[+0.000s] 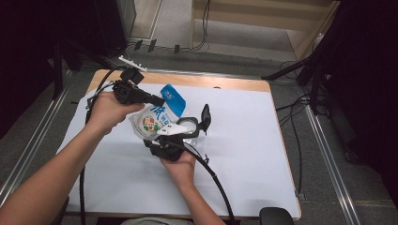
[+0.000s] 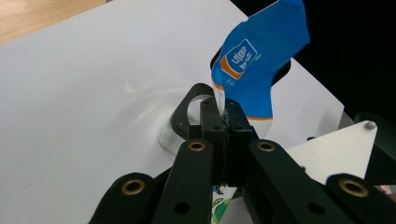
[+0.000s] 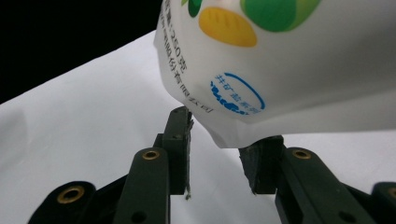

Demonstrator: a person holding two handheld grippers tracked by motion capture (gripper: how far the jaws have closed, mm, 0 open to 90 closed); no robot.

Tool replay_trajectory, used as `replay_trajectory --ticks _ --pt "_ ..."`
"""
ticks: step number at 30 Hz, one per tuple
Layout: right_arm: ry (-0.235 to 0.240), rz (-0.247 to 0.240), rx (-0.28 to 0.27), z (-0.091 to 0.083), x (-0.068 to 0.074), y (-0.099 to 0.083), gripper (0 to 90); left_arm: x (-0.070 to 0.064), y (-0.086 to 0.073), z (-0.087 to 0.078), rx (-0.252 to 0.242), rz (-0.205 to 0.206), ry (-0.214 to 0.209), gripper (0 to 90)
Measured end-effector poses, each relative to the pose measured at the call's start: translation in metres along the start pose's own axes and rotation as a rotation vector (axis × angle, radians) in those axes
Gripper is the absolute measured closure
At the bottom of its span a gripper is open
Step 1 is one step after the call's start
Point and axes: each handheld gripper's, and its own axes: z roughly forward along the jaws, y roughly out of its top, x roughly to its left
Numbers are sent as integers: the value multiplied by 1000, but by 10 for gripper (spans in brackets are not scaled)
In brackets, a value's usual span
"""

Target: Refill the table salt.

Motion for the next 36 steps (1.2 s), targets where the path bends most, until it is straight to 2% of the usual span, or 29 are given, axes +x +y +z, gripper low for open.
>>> replay_trajectory --ticks 4,9,13,14,16,20,23,24,26,30,33,36 --pt "7 -7 17 -1 4 0 627 1 -4 -6 -5 12 34 900" --pt "-5 -8 36 -2 6 0 578 7 -11 -13 -21 17 51 900" --pt "-31 -24 63 -3 9 -2 555 14 -19 -17 -31 16 68 900" --pt "-41 -21 70 -3 10 -2 549 16 -20 -18 -34 19 61 900" --pt "-55 -16 84 -3 10 -3 543 17 -23 -19 -37 9 71 900" --pt "-68 -2 101 -5 9 -4 531 22 -25 -20 -44 20 81 900" --pt "-85 18 98 -7 9 -3 508 24 -26 -24 -68 7 60 900" --pt "-87 22 91 -9 8 -3 504 24 -26 -25 -79 -7 37 900" --pt "-81 28 77 -11 7 -3 493 23 -26 -28 -95 0 29 900" --pt "-74 46 71 -13 4 -7 495 22 -27 -29 -84 11 52 900" --pt "-77 41 58 -15 4 -6 510 25 -30 -23 -59 21 79 900" --pt "-68 42 29 -18 3 -3 567 27 -33 -16 -30 19 74 900"
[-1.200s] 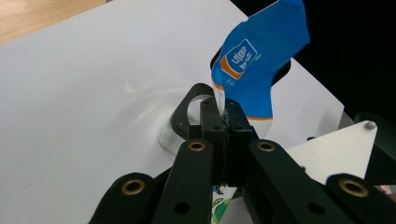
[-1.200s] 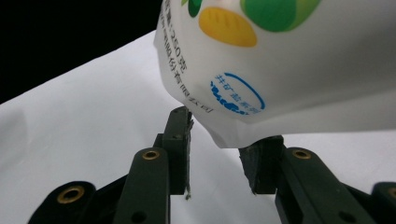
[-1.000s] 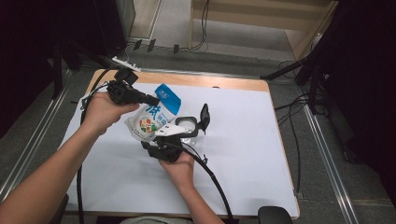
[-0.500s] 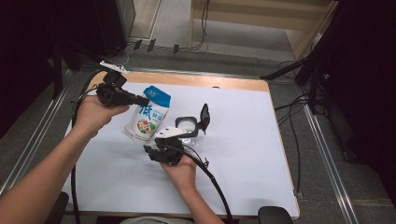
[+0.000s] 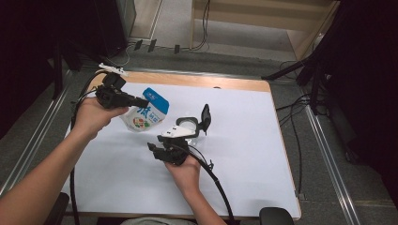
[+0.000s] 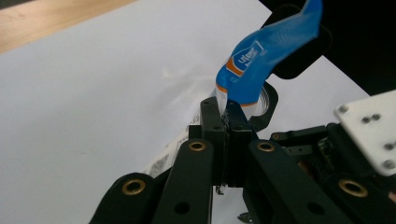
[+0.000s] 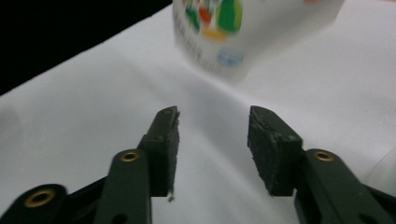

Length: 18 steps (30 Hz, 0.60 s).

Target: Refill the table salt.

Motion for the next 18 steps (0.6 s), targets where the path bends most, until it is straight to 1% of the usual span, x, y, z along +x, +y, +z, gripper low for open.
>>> replay_trajectory --ticks 3,5,7,8,10,12,14,16,18 --pt "1 -3 -18 -4 -1 4 631 -2 -6 5 9 19 -11 900" --pt "-5 -7 -29 -6 -3 5 656 0 -11 8 24 37 -22 900" --pt "1 -1 -24 -7 -4 7 667 2 -18 11 40 49 -19 900" --pt "4 -2 -21 -8 -5 7 670 3 -22 12 57 51 -34 900" --pt "8 -6 -19 -8 -5 6 671 7 -28 7 46 61 -43 900" --pt "9 -12 -21 -8 -4 7 670 9 -30 1 56 77 -40 900" --pt "14 -6 -29 -8 -4 8 663 11 -33 -2 64 97 -51 900" --pt "16 -9 -38 -8 -4 10 647 15 -36 -7 66 104 -50 900" --pt "12 -9 -41 -8 -4 12 605 20 -39 -10 65 103 -60 896"
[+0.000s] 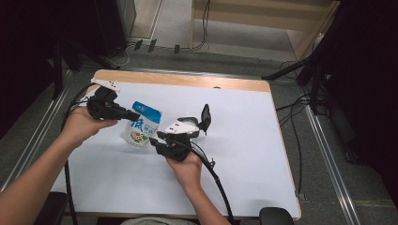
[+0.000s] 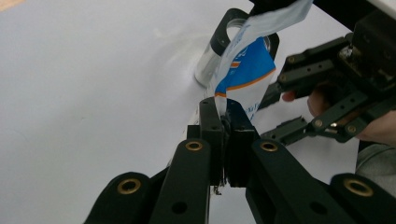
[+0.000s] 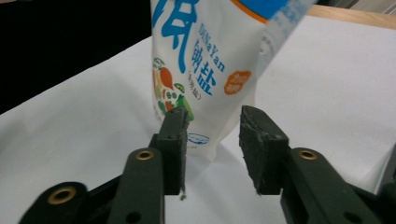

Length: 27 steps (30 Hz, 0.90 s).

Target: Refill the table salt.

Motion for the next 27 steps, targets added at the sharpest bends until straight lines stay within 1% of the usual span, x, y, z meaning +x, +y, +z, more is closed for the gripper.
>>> replay_trajectory --ticks 2,4,5,7,8,10,11,13,14,16,18,19,20,22,23,24,27 --pt "0 4 -7 0 -1 1 573 5 -4 -3 0 -9 8 893" --pt "12 19 -22 1 -3 3 570 8 -6 -5 -5 -16 2 892" --pt "19 25 -27 2 -2 6 574 10 -7 -6 -2 -11 3 891" --pt "26 9 -27 6 0 12 591 12 -9 -8 -5 -14 -10 885" --pt "21 -7 -23 9 2 15 603 13 -10 -8 -4 -22 -9 882" --pt "20 -29 -15 14 4 21 643 15 -13 -9 0 -10 -10 875" --pt "21 -33 -14 16 5 24 651 16 -14 -10 -1 -12 -14 870" --pt "38 -26 -2 22 5 27 668 18 -16 -11 -8 -18 -11 868" --pt "42 -24 2 24 5 29 685 19 -17 -11 -10 -24 -16 865" --pt "55 -27 10 26 5 31 746 21 -20 -12 -14 -31 -27 855" --pt "63 -27 17 27 5 32 852 21 -21 -12 -20 -32 -45 835" --pt "67 -28 22 28 5 32 882 21 -22 -13 -21 -16 -36 831" --pt "67 -29 26 29 6 32 899 21 -22 -13 -22 -8 -35 824" --pt "68 -45 36 29 7 34 900 20 -22 -14 -19 4 -37 781" --pt "61 -56 41 29 7 34 900 20 -22 -15 -32 7 -35 747" --pt "55 -62 43 29 7 35 900 21 -22 -16 -36 20 -31 720" --pt "58 -58 48 27 4 36 900 20 -22 -21 -45 51 -22 688"
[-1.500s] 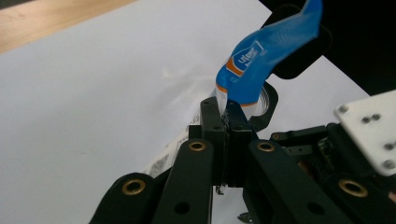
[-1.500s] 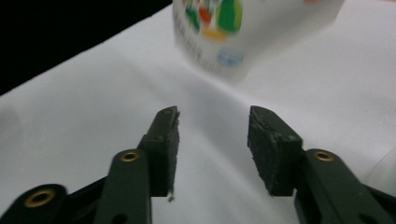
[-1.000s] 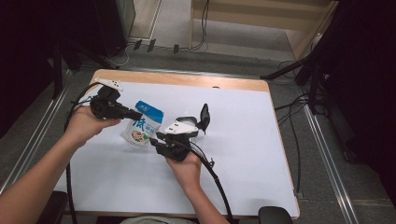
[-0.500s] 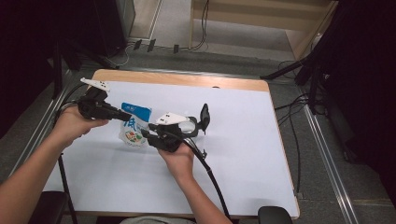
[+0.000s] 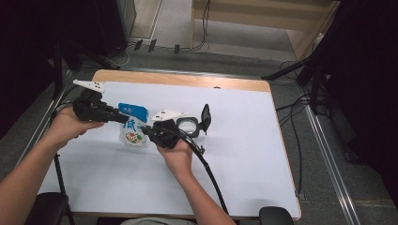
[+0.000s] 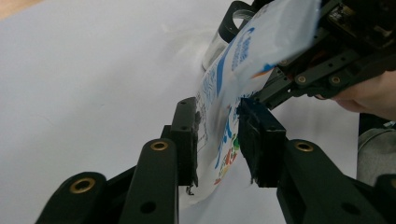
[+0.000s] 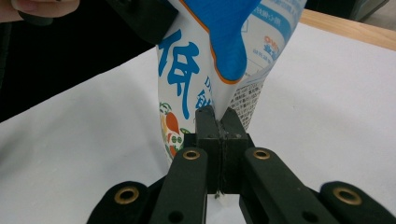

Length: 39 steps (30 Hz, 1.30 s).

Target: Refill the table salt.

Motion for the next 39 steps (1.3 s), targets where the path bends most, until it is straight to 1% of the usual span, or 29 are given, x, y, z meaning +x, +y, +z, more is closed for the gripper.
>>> replay_trajectory --ticks 2,3,4,5,7,8,9,10,12,13,14,16,19,20,21,23,24,25,26,27,30,31,32,34,35,36,38,39 --pt "8 11 2 -1 -2 0 900 0 0 -4 -2 25 6 692" --pt "11 7 3 -1 -3 1 900 0 0 -5 2 36 13 699" --pt "9 2 5 -1 -3 1 900 0 0 -6 -8 46 17 711" --pt "11 0 8 -1 -2 1 900 1 0 -8 -16 52 5 728" --pt "9 -12 11 -1 -2 2 900 0 0 -9 -28 59 8 738" --pt "13 -13 12 -1 -2 2 900 0 0 -9 -17 75 0 740" --pt "16 -13 12 -1 -2 2 900 -1 1 -9 -6 95 7 742" --pt "18 -14 13 -1 -2 2 900 -1 3 -9 0 127 9 742" --pt "23 -17 14 -1 -2 2 900 -3 7 -11 4 162 -2 738" --pt "25 -17 16 -1 -2 2 900 -4 9 -11 -8 174 -4 738" --pt "24 -18 16 -1 -3 3 900 -5 11 -10 -9 183 -13 735" --pt "31 -19 18 -1 -3 3 900 -6 13 -7 30 222 -1 738" --pt "38 -22 21 -1 -4 3 900 -3 16 -3 73 253 -19 745" --pt "40 -23 22 -1 -4 3 900 -2 16 -2 76 257 -38 752" --pt "41 -24 23 -1 -4 3 900 -1 16 0 81 266 -41 753" --pt "43 -24 26 -2 -4 3 900 -1 17 2 132 301 -36 776" --pt "43 -27 27 -2 -4 3 900 -1 18 3 142 309 -32 784" --pt "43 -28 26 -2 -5 3 900 -1 19 3 147 307 -42 799" --pt "45 -30 27 -1 -5 4 900 -1 20 3 158 312 -41 808" --pt "44 -26 27 -2 -5 4 900 -2 21 3 164 300 -43 822" --pt "47 -26 29 -2 -6 4 900 0 23 3 178 247 -57 860" --pt "51 -27 28 -2 -6 4 900 0 22 3 179 246 -52 869" --pt "52 -27 28 -2 -6 4 900 0 22 3 180 235 -50 878" --pt "53 -27 29 -1 -6 4 900 -2 23 3 187 234 -37 892" --pt "51 -25 29 -1 -7 4 899 -2 23 3 192 226 -41 898" --pt "51 -22 30 -1 -7 4 899 -4 23 3 197 229 -36 900" --pt "53 -17 28 -2 -9 4 895 -6 24 3 203 218 -34 900" --pt "53 -16 27 -2 -9 4 888 -7 24 3 203 202 -22 900"
